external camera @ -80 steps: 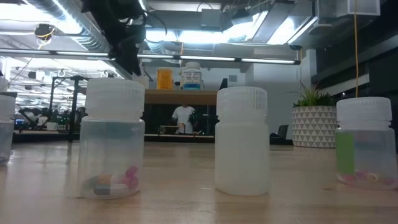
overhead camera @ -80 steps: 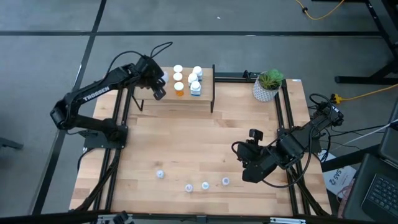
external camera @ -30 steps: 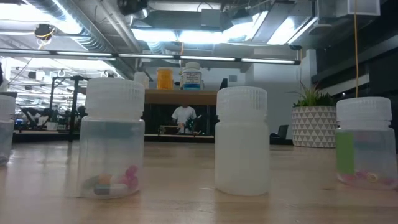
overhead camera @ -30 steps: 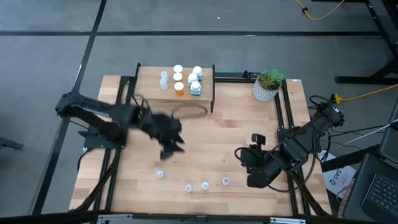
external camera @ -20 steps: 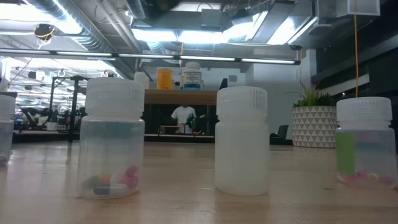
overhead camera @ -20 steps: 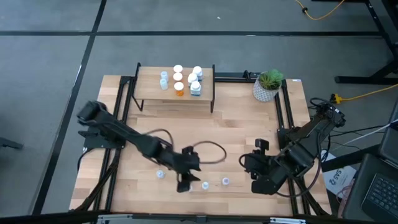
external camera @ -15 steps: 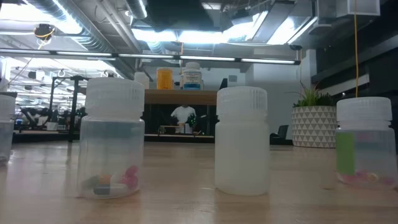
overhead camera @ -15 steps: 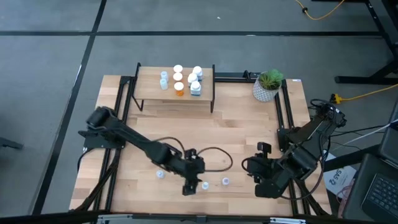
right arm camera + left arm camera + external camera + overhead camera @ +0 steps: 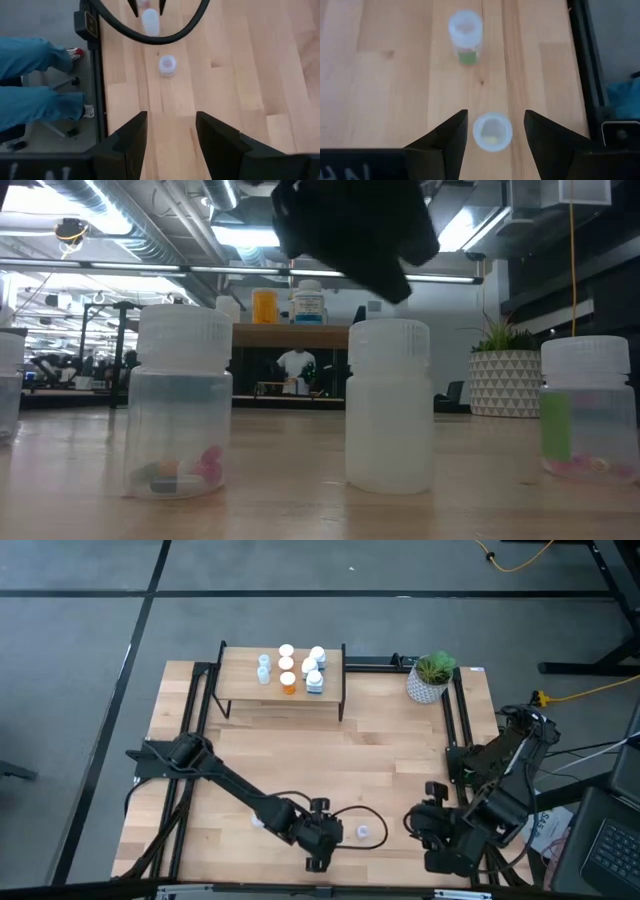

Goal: Pick and place medicine bottles onto shelf by color
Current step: Put the transparent pill bottle on the shelf aligned with the transparent pill bottles

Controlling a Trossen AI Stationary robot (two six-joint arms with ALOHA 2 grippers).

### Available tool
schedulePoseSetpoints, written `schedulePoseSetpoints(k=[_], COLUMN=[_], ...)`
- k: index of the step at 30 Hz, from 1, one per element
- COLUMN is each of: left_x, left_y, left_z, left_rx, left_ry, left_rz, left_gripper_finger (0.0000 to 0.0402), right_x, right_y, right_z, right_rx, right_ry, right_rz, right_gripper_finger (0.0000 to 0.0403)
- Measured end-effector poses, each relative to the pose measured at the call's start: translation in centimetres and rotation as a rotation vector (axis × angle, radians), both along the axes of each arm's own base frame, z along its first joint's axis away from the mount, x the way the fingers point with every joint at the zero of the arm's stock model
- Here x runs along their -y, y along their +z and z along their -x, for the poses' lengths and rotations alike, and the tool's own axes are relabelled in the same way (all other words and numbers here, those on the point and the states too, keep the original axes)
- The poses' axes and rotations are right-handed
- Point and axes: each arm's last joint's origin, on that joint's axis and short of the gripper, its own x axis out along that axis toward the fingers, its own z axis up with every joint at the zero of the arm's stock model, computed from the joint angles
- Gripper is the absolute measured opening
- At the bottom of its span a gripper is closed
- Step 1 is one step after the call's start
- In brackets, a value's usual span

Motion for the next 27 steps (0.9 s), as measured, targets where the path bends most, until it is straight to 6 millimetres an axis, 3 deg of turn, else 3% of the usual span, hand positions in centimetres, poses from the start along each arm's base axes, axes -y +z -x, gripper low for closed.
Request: schedulePoseSetpoints(k=[10,19,27], left_x=[0.2,0.4,0.5], left_y=[0.0,-1.8,-1.9], left_z=[0.2,-0.1,-0.1], left_rx=[0.0,-0.034,-0.035], left_ry=[-0.006,0.003,0.001], left_rz=[-0.033,-0.064,-0.058], left_gripper_finger=[0.0188,0.0188,0.0188], right_x=[-0.8,-1.0,-1.1], right_y=[0.1,0.1,0.1], right_z=[0.9,1.0,1.0], right_rx=[0.025,0.032,0.033], right_ry=[0.014,0.02,0.02], right_rz=[-0.005,-0.013,-0.015], right_gripper_finger=[0.0171,0.0171,0.0171])
